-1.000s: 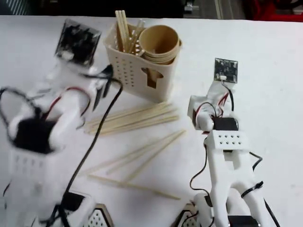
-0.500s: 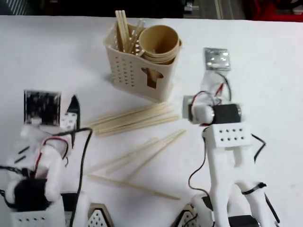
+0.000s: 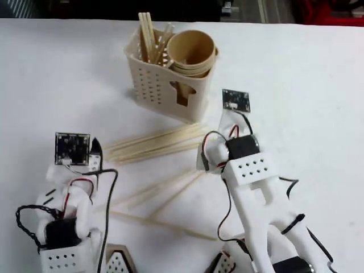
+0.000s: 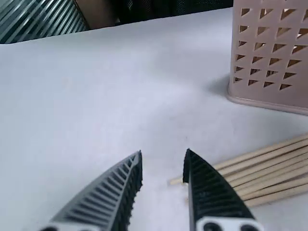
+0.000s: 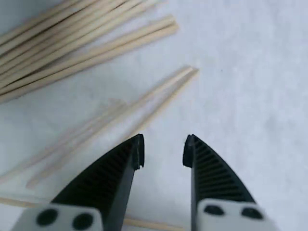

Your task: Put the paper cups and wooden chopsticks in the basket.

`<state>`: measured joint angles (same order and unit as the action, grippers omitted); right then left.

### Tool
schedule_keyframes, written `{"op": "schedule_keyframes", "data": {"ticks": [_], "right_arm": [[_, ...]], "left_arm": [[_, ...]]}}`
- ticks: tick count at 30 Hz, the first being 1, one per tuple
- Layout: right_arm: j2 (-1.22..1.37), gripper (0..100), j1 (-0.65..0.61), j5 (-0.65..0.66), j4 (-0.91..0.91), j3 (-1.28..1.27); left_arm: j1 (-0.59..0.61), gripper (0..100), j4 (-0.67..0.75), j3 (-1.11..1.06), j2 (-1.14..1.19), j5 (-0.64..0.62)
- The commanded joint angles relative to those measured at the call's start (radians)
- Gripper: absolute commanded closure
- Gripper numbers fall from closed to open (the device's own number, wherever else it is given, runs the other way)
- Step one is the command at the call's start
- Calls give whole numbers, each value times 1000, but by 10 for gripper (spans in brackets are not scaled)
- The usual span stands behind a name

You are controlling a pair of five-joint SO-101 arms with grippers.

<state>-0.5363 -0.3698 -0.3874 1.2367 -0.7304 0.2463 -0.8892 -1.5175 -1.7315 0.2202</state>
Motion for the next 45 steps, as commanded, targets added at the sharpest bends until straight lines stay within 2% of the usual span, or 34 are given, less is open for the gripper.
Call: {"op": "schedule_keyframes", "data": {"ticks": [1, 5, 12, 22, 27, 31, 38, 45], "right_arm": [[42, 847, -2, -12, -96, -12], [234, 846, -2, -81, -134, 37], [518, 846, -1, -163, -185, 172], [691, 847, 74, -164, -278, 222], [702, 863, 84, -163, -272, 224], [702, 981, 87, -161, -271, 224], [659, 981, 133, -144, -220, 224], [412, 981, 142, -97, -139, 222]], "left_arm": [[27, 846, 25, -32, -62, 12], [67, 846, 25, -60, -88, 14], [68, 846, 25, -61, -88, 14], [68, 846, 18, -63, -88, 14], [68, 846, 6, -61, -88, 15], [68, 846, 6, -61, -88, 15], [68, 849, 5, -61, -88, 15], [68, 849, 5, -61, -88, 15]]}}
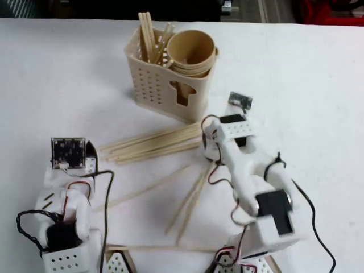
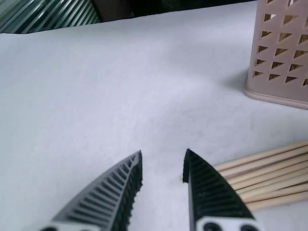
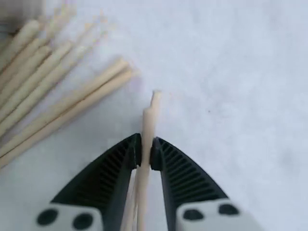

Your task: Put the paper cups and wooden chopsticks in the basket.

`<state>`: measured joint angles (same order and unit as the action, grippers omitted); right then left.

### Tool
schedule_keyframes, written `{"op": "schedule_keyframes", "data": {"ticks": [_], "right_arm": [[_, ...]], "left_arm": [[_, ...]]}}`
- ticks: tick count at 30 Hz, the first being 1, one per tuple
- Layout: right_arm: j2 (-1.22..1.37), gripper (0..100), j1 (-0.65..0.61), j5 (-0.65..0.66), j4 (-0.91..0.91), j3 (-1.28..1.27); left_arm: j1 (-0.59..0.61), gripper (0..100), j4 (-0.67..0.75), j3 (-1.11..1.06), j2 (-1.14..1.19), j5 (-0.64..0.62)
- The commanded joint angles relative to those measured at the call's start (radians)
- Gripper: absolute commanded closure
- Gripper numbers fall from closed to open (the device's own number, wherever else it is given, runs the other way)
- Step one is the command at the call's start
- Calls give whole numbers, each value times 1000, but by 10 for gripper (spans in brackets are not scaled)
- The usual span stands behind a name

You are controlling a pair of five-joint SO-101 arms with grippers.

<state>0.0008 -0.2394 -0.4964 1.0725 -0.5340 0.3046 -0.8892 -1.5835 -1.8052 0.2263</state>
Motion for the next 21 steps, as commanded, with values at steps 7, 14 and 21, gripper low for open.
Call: {"op": "schedule_keyframes", "data": {"ticks": [7, 14, 21], "right_arm": [[-357, 981, 2, 31, 35, 25], [-622, 981, -25, 123, 33, 28], [-869, 981, -180, 192, 27, 112]], "left_arm": [[10, 849, 6, 5, -15, 9], [10, 849, 6, 5, -15, 9], [10, 849, 6, 5, -15, 9]]}}
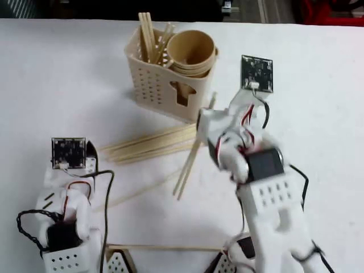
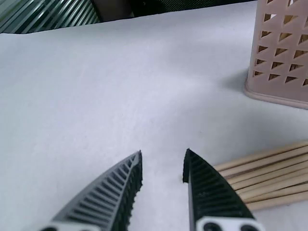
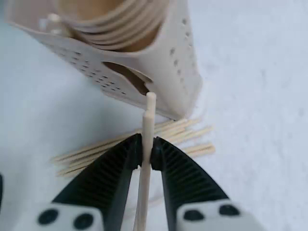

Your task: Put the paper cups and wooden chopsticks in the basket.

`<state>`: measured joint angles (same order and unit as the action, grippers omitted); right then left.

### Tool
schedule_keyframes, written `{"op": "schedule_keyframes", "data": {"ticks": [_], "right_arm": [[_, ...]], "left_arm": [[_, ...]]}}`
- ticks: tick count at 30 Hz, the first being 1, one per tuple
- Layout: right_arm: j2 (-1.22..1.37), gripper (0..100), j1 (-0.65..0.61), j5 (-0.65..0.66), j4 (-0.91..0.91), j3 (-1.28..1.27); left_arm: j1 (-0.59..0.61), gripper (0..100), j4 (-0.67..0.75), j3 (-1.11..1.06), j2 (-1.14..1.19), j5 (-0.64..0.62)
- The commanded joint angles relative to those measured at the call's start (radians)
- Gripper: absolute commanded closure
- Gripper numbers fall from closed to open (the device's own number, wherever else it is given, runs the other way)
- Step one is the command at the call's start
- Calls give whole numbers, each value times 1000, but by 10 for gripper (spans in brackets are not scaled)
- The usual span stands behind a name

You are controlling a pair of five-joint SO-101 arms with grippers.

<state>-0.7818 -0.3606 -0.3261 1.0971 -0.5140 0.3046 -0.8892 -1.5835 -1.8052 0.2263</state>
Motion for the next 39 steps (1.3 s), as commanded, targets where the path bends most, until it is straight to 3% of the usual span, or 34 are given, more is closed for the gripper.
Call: {"op": "schedule_keyframes", "data": {"ticks": [1, 7, 25, 39], "right_arm": [[-96, 981, -77, 21, 2, 130], [-13, 981, -133, 95, -47, 411], [576, 981, -124, 324, -613, 870], [805, 977, -90, 347, -636, 899]], "left_arm": [[10, 849, 6, 5, -15, 9], [10, 849, 6, 5, -15, 9], [10, 849, 5, 5, -15, 9], [10, 849, 5, 5, -15, 9]]}}
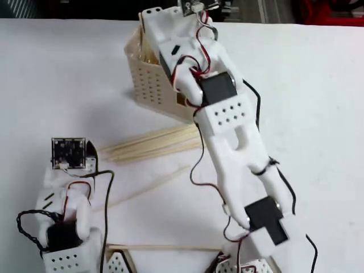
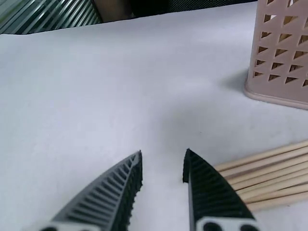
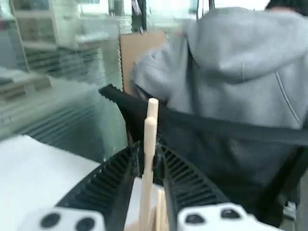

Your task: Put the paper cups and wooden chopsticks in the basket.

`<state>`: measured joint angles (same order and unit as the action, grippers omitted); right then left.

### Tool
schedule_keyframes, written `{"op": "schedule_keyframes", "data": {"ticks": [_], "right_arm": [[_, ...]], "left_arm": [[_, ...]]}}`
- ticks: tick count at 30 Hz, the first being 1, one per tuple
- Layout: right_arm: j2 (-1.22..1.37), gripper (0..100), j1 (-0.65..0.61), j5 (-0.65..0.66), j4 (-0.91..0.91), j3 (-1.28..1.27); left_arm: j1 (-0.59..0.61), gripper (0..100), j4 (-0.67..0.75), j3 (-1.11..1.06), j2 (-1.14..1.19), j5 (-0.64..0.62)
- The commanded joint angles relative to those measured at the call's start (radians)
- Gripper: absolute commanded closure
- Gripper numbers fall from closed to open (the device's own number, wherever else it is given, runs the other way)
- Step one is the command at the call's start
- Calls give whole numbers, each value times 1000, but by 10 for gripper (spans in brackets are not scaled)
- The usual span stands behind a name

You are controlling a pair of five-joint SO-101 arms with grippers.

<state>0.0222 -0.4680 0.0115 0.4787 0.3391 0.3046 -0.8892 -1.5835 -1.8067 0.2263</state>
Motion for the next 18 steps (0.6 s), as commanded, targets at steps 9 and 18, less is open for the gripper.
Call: {"op": "schedule_keyframes", "data": {"ticks": [9, 18], "right_arm": [[-28, 857, 24, 2, 166, 91], [-213, 873, -28, 0, 593, 91]], "left_arm": [[10, 849, 5, 2, -13, 9], [10, 846, 26, -15, -15, 11]]}}
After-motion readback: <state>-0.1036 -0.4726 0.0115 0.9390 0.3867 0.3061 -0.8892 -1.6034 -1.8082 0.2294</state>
